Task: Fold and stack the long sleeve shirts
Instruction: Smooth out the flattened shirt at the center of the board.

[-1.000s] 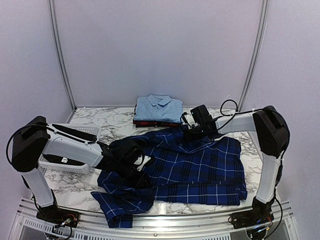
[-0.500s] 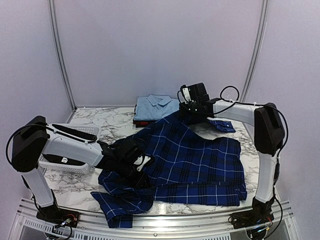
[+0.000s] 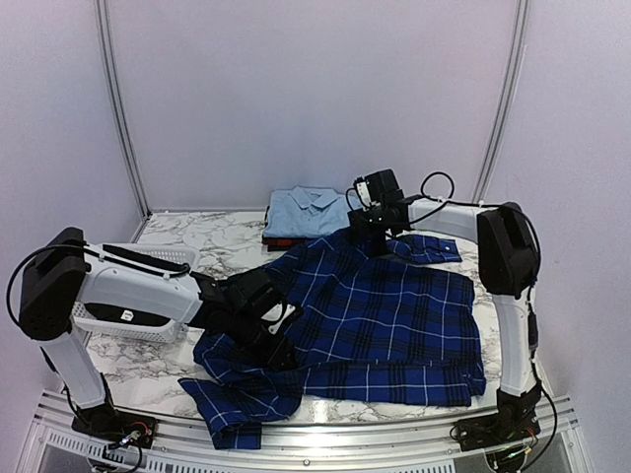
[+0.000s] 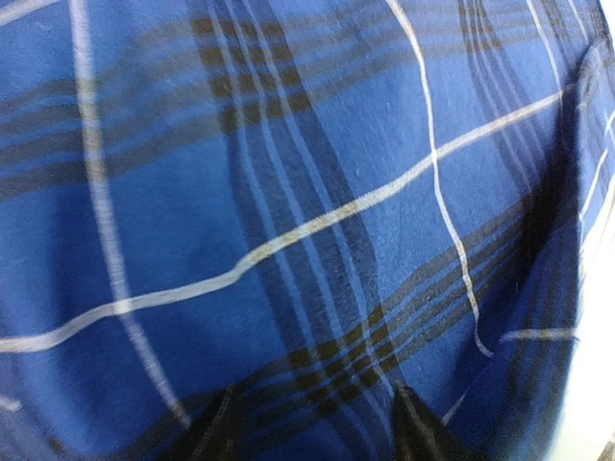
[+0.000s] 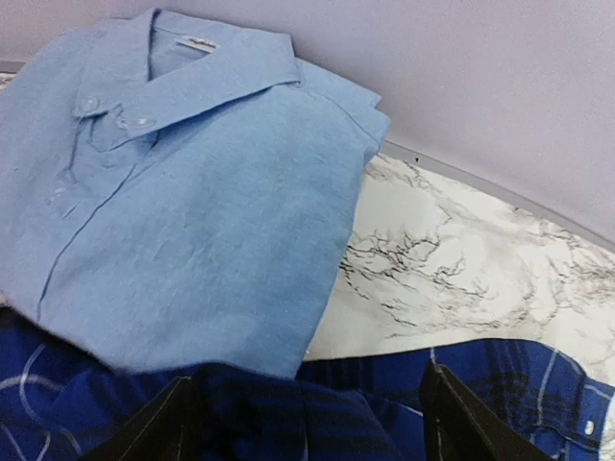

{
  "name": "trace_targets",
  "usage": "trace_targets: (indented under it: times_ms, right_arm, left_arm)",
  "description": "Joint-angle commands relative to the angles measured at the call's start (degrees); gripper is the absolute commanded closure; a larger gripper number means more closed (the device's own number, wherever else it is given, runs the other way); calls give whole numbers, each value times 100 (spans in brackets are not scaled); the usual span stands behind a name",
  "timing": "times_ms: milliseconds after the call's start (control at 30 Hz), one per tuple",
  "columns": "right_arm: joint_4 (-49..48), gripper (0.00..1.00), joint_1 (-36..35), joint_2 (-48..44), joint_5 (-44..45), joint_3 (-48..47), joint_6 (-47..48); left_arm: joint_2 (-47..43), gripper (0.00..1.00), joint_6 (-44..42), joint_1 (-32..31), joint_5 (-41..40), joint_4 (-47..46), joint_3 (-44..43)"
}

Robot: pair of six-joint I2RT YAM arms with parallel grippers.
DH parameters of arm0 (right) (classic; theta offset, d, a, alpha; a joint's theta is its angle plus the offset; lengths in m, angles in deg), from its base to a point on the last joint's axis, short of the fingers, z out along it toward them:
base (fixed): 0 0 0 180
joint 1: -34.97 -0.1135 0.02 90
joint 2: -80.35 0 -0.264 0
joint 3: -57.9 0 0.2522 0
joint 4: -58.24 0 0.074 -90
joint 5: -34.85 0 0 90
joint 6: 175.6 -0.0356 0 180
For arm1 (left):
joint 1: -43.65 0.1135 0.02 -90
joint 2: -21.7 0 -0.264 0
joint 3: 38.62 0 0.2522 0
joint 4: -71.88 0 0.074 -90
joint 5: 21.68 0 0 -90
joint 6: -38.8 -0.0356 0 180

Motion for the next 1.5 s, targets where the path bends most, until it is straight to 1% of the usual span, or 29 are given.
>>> trace_targets:
  times_ms: [0, 133, 267, 367, 467, 567, 633, 700, 767, 833, 867, 933, 967, 1067, 1167, 1267, 1367, 1467]
  right_arm:
    - [454, 22, -191, -1394, 56, 407, -242]
    - [661, 20, -571, -2463, 32, 1608, -661]
    - [786, 20, -1040, -3608, -87, 2893, -1302]
    - [899, 20, -1621, -4397, 52, 3790, -1770]
    - [1129, 21, -2241, -4982, 280, 4379, -2348]
    - [1465, 22, -2966, -5433, 617, 4687, -2958]
    - [1576, 22, -3527, -5676, 760, 4734, -3266]
    - [1477, 22, -4165, -5715, 929, 4718, -3485]
    - [1591, 22, -4709, -5538, 1176, 4608, -3673]
    - [1973, 22, -5074, -5285, 1538, 4483, -3963]
    - [2241, 22, -5141, -5176, 1672, 4429, -4184]
    - [2699, 22, -5174, -5123, 1875, 4400, -4730]
    - [2785, 22, -5173, -5193, 1941, 4478, -4922]
    - [2721, 22, -5174, -5614, 2025, 4852, -5321]
    - [2674, 22, -5176, -6008, 1970, 5163, -5541]
    - [2817, 22, -5175, -6201, 2024, 5347, -5706]
    - [3135, 21, -5170, -6231, 2233, 5382, -5836]
    - [3349, 19, -4948, -6252, 2282, 5395, -5830]
  left_arm:
    - [-622, 40, 275, -14, -507, 316, -89]
    - [-1157, 38, 589, -14, -446, 235, 72]
    - [-1594, 39, 945, -104, -269, 234, 477]
    - [-2288, 39, 1481, -300, -509, 238, 903]
    - [-3199, 39, 2172, -590, -1013, 409, 1306]
    - [-4072, 39, 2963, -1129, -1833, 1182, 1585]
    - [-4621, 39, 3702, -1618, -2529, 1919, 1670]
    - [-5200, 39, 4550, -2078, -3044, 2636, 1792]
    - [-5564, 39, 5275, -2538, -3265, 3046, 1991]
    - [-5615, 37, 5793, -2955, -3266, 3206, 2150]
    - [-5524, 34, 6000, -3183, -3307, 3250, 2165]
    - [-5153, 26, 6237, -3495, -3371, 3348, 2083]
    - [-4958, 23, 6334, -3578, -3401, 3413, 2030]
    - [-4545, 17, 6587, -3677, -3502, 3424, 1901]
    - [-4361, 15, 6902, -3724, -3650, 3447, 1873]
    - [-4304, 13, 7223, -3744, -3913, 3410, 1889]
    - [-4147, 14, 7145, -3743, -4127, 3226, 1726]
    - [-3921, 17, 6959, -3738, -3991, 2976, 1684]
